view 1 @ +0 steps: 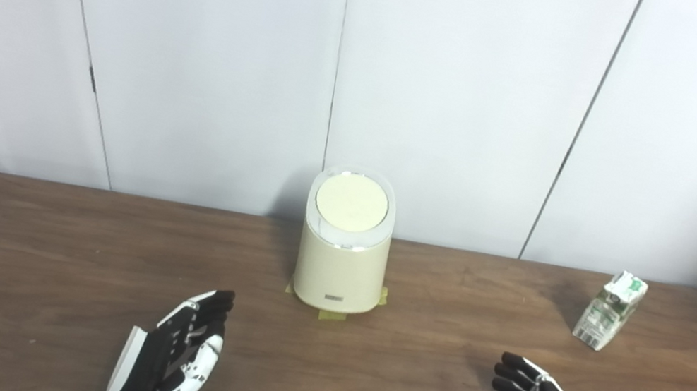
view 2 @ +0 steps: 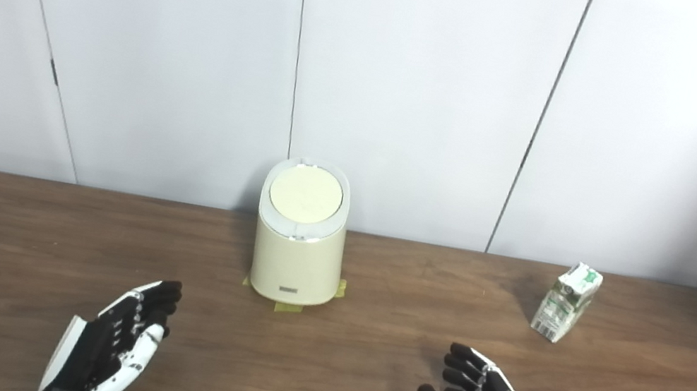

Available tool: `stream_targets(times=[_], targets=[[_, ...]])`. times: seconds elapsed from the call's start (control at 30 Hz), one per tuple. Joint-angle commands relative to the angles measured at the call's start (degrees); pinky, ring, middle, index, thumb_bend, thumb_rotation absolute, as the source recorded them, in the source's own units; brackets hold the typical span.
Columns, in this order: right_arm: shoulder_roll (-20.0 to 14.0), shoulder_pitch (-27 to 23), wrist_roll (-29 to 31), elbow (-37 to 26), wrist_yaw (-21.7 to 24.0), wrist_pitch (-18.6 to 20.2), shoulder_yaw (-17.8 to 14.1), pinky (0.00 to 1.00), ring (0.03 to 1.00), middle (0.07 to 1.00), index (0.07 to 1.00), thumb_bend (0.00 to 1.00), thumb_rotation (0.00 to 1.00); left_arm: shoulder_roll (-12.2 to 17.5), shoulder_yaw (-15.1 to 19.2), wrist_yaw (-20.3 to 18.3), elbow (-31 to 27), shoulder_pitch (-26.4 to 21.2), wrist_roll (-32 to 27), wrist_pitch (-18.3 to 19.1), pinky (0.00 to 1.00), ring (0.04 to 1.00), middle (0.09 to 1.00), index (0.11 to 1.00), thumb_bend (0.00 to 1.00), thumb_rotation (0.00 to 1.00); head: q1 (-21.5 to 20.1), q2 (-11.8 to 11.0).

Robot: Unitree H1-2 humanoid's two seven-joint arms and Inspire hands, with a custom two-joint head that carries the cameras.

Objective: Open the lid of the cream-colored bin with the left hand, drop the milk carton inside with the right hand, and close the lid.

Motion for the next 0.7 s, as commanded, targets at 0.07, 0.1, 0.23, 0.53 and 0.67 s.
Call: stream_targets(times=[0.07,0.1,0.23,0.53,0.67], targets=[[-0.2,-0.4,0.2,-0.7,0.3,-0.8,0.1,0.65,0.718,0.723,0.712,0.27,0.13,-0.1,-0.2,-0.3,-1.6,3.8,-0.7,-1.0,0.70,0.805,0.813,0.796,0.16,0.52,0.1,0.1],[-0.2,-0.4,0.4,-0.6,0.4,-0.8,0.1,0.65,0.720,0.725,0.713,0.27,0.12,0.1,-0.3,-0.4,-1.6,3.7,-0.7,-1.0,0.70,0.806,0.813,0.797,0.16,0.52,0.1,0.1],[0.0,-0.5,0.6,-0.5,0.1,-0.4,-0.1,0.66,0.723,0.727,0.715,0.28,0.10,0.2,-0.3,-0.7,-1.9,3.8,-1.0,-0.6,0.71,0.808,0.816,0.798,0.17,0.57,0.1,0.1],[0.1,-0.7,0.4,0.1,0.0,-1.2,0.0,0.65,0.718,0.722,0.711,0.27,0.11,0.1,0.1,-1.1,-2.0,3.6,-1.7,0.1,0.71,0.811,0.819,0.799,0.16,0.54,-0.4,0.0],[0.0,-0.9,0.2,0.6,0.0,-1.6,0.2,0.66,0.724,0.728,0.718,0.27,0.11,0.1,0.3,-0.9,-1.6,3.2,-1.0,-0.4,0.71,0.818,0.824,0.804,0.17,0.49,-0.4,-0.2]])
